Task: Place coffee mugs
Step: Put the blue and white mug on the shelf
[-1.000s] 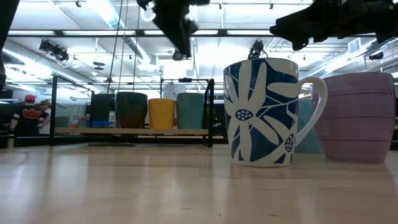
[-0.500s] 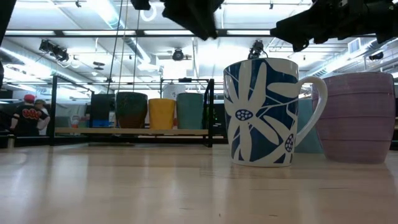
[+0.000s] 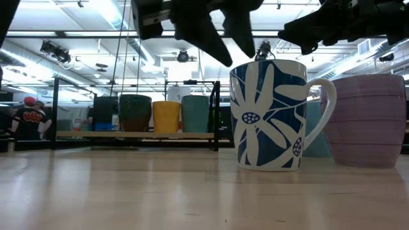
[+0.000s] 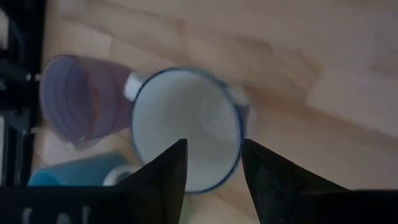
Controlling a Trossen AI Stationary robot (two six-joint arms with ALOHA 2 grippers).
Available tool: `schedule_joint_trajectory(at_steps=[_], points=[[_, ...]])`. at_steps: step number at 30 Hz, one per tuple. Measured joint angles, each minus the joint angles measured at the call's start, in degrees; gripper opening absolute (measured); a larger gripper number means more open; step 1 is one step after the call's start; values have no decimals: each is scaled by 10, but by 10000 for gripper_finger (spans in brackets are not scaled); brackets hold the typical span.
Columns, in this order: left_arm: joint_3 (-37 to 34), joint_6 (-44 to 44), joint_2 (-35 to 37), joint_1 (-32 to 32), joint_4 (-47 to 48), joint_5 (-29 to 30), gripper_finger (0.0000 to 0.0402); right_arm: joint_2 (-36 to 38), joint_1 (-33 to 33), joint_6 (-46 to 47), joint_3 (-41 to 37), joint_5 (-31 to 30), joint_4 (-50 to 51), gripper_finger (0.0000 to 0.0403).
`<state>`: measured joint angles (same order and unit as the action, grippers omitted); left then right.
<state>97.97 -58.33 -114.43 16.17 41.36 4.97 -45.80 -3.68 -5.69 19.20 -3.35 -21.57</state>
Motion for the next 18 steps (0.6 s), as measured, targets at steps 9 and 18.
schedule_joint_trajectory(at_steps=[9, 18], points=[[1, -25, -8, 5, 14, 0, 169, 0, 0, 1, 0, 0, -5, 158], [0, -74, -41, 4, 22, 22, 168, 0, 0, 1, 0, 0, -8, 158]])
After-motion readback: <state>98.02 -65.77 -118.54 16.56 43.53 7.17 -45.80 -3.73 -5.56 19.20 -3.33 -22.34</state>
